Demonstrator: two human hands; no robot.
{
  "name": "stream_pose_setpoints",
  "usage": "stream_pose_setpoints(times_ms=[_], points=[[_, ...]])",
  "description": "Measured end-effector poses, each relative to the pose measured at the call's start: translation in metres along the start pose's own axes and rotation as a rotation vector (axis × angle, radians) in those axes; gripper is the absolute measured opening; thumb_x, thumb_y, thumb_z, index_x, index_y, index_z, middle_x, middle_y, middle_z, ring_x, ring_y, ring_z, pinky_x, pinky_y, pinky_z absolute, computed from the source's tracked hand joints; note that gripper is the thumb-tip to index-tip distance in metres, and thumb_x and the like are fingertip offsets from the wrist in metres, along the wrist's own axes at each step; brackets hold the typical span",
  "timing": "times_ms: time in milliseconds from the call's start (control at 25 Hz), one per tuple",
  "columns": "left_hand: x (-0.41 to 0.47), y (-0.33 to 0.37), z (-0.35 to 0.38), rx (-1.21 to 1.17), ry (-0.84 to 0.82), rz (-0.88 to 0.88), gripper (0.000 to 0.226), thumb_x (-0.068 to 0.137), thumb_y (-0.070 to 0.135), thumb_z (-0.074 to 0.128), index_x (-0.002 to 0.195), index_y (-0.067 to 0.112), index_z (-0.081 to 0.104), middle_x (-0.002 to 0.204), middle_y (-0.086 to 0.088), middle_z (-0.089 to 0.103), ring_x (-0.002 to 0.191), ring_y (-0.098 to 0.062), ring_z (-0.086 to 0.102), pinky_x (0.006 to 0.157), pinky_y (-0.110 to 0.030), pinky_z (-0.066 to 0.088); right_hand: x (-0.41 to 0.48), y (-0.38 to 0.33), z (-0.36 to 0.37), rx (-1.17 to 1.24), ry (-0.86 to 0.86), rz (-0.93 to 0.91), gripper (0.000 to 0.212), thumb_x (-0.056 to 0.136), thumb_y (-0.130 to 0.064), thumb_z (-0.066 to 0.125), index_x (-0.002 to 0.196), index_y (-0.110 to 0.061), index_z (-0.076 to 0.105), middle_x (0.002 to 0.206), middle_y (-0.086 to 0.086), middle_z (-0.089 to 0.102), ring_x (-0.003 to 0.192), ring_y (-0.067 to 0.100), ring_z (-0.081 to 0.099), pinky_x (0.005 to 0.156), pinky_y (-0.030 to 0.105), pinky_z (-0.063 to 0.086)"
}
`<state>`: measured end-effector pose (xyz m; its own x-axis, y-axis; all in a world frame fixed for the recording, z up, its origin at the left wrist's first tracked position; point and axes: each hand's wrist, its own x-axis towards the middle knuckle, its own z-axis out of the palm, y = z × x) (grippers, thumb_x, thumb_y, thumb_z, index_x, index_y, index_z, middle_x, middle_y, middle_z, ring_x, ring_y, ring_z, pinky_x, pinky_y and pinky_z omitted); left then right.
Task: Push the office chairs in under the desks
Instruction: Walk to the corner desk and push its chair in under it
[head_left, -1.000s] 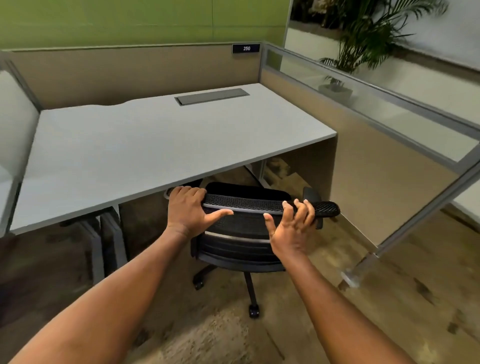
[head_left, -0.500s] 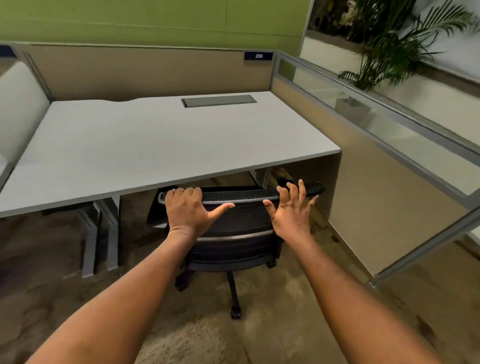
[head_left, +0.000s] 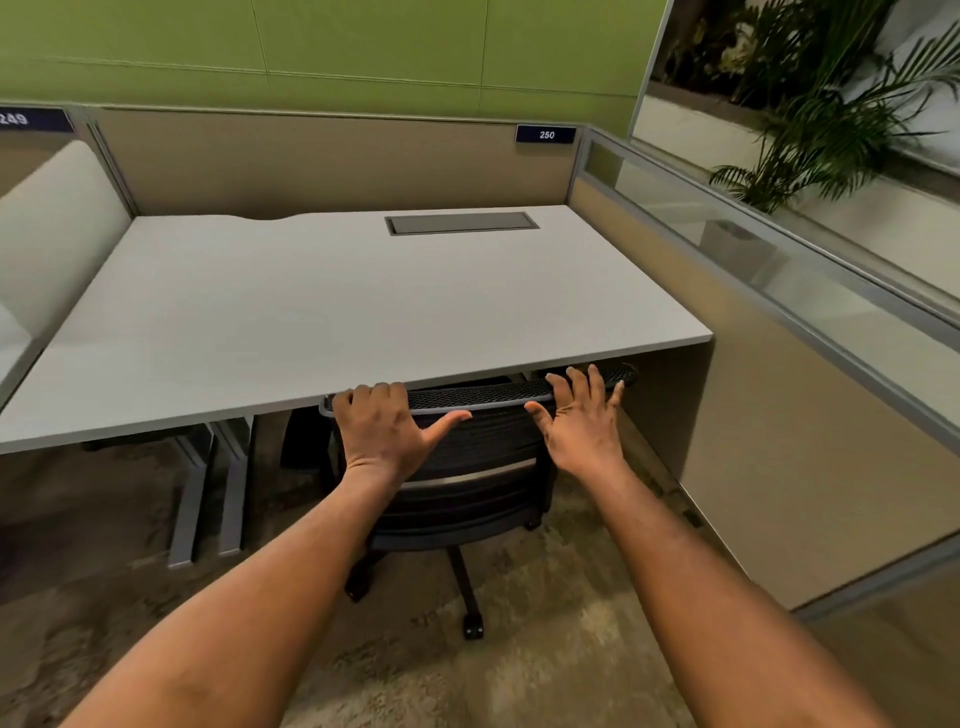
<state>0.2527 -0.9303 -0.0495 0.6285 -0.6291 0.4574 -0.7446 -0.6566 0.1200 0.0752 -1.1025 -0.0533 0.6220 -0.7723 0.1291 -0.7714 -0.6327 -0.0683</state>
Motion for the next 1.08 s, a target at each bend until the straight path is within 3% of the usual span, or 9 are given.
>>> stream_pose_setpoints(times_ms=[440,800,1080], points=[[0.048,-0.017,0.017,0.071,-0.1,-0.066,0.097,0.069,0.096,0.013,0.073,0.009,0.057,0.069,-0.008,0.056,0.064,-0.025,0.047,0.068,-0.039,0.03,0.067,-0.018,0.007,0.008,-0.049,-0.045,0.084,0.084,-0.072,0.005,0.152,-0.026,0.022,0.161,0.008,0.015,0.149,0.029,-0.007,0.116,0.059,-0.011],[0.075,-0.045,0.027,-0.049,-0.218,-0.078,0.102,0.07,0.093,0.008,0.107,0.009,0.053,0.108,-0.011,0.053,0.102,-0.03,0.044,0.091,-0.051,0.036,0.099,-0.04,0.015,-0.007,-0.045,-0.067,0.071,0.094,-0.067,0.023,0.151,-0.024,0.025,0.158,0.009,0.021,0.149,0.031,-0.001,0.115,0.06,-0.007],[0.078,-0.045,0.03,-0.046,-0.227,-0.066,0.097,0.072,0.09,0.013,0.108,0.009,0.052,0.109,-0.011,0.05,0.103,-0.028,0.041,0.091,-0.05,0.035,0.1,-0.039,0.011,-0.038,-0.091,-0.045,0.072,0.095,-0.066,0.021,0.153,-0.023,0.02,0.161,0.01,0.015,0.149,0.032,-0.005,0.117,0.058,-0.007]])
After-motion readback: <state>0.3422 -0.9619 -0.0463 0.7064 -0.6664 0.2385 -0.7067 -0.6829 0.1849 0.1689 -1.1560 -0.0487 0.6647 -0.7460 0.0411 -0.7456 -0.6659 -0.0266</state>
